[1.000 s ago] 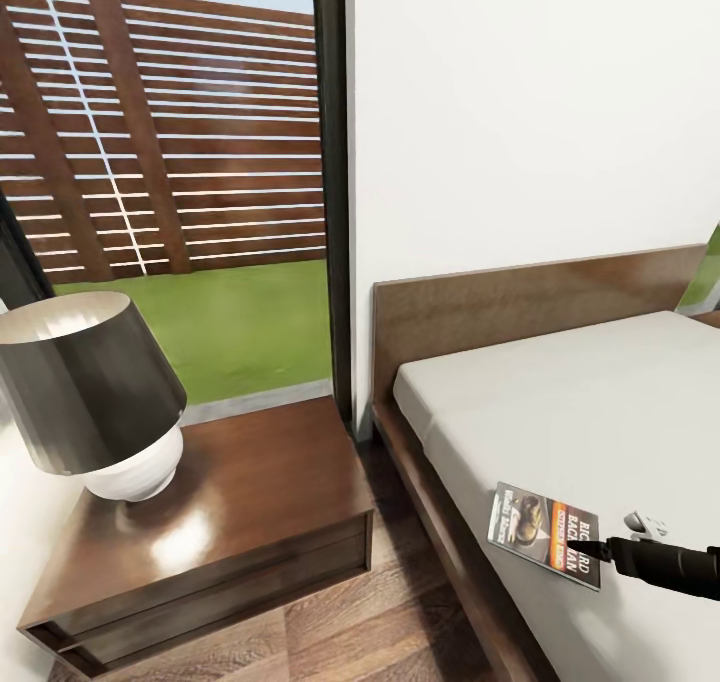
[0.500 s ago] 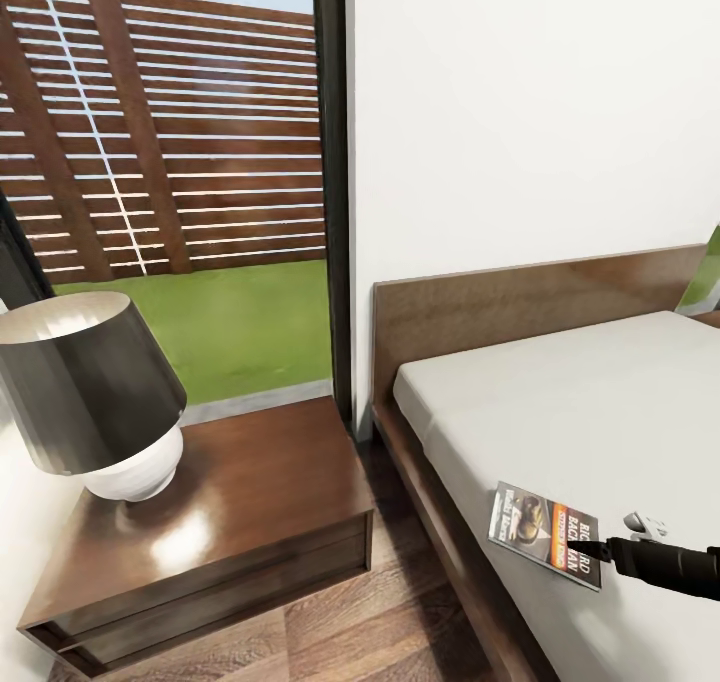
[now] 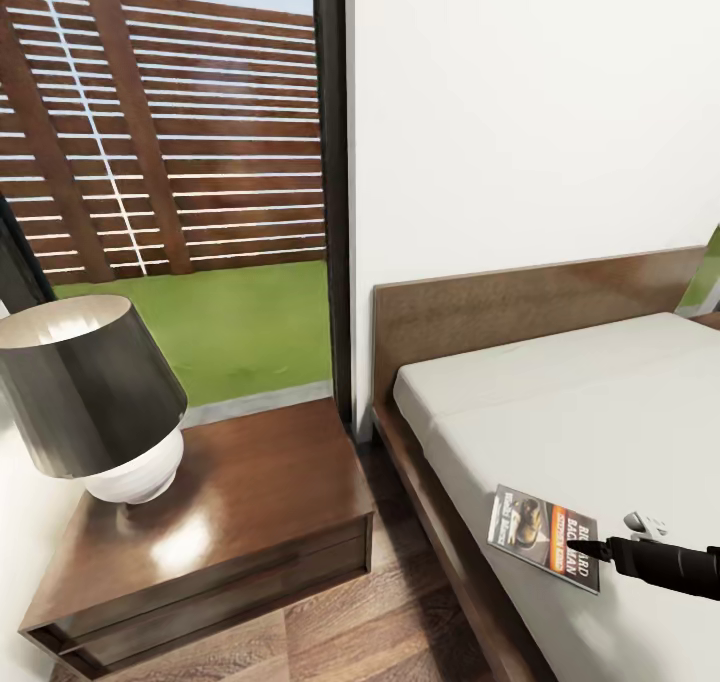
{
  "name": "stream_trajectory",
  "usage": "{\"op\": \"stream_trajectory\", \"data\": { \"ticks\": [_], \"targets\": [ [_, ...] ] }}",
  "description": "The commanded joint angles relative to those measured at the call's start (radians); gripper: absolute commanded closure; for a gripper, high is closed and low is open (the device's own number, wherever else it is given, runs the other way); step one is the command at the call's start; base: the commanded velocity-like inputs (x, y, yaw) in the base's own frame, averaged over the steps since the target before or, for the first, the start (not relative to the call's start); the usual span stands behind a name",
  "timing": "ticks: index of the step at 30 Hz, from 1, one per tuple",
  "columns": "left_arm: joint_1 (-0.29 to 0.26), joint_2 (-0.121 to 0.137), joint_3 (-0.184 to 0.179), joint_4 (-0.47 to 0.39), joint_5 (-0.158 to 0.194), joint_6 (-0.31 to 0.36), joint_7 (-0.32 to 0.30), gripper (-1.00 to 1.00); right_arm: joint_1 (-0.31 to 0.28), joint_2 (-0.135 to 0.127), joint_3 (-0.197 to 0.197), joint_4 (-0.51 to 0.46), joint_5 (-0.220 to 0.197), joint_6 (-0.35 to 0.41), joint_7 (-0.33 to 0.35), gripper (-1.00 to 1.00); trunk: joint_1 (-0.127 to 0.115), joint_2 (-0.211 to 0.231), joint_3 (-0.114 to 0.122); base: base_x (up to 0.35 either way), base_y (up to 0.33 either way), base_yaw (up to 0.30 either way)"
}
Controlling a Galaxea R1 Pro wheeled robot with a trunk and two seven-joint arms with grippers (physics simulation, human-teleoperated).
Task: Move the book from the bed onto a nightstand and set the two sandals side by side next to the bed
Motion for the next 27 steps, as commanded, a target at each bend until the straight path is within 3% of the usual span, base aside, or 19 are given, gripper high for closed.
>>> {"op": "stream_trajectory", "data": {
  "ticks": [1,4,27],
  "targets": [
    [-0.001,0.0,0.008,0.001,-0.009,-0.003,-0.003,-1.0,-0.001,-0.001,0.003,0.0,-0.008,0.006,-0.002,-1.0,0.0,0.0,-0.001,0.0,0.0,0.0],
    [-0.001,0.0,0.008,0.001,-0.009,-0.003,-0.003,-1.0,-0.001,-0.001,0.002,0.0,-0.008,0.006,-0.002,-1.0,0.0,0.0,-0.001,0.0,0.0,0.0],
    [-0.001,0.0,0.008,0.001,-0.009,-0.003,-0.003,-1.0,-0.001,-0.001,0.002,0.0,-0.009,0.005,-0.002,-1.0,-0.088,0.161,0.071,0.0,0.0,0.0]
  ]
}}
